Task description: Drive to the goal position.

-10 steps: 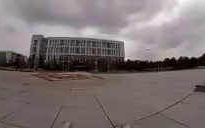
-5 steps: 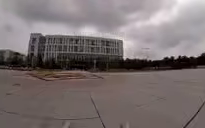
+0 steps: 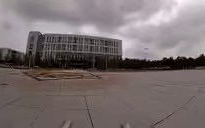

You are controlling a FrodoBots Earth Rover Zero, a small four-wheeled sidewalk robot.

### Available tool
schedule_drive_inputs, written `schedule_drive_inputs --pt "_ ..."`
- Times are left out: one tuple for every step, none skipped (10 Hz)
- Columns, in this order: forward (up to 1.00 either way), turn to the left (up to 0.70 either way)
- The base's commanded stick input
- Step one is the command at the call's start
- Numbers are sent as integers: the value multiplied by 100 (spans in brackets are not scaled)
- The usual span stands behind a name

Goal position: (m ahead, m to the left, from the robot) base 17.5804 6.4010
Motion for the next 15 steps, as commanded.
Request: schedule_drive_inputs --pt "100 0" --pt "100 0" --pt "100 0" --pt "100 0" --pt "100 0" --pt "100 0" --pt "100 0" --pt "100 -15" --pt "100 -6" --pt "100 0" --pt "100 0" --pt "100 -12" --pt "100 -11" --pt "100 0" --pt "100 0"
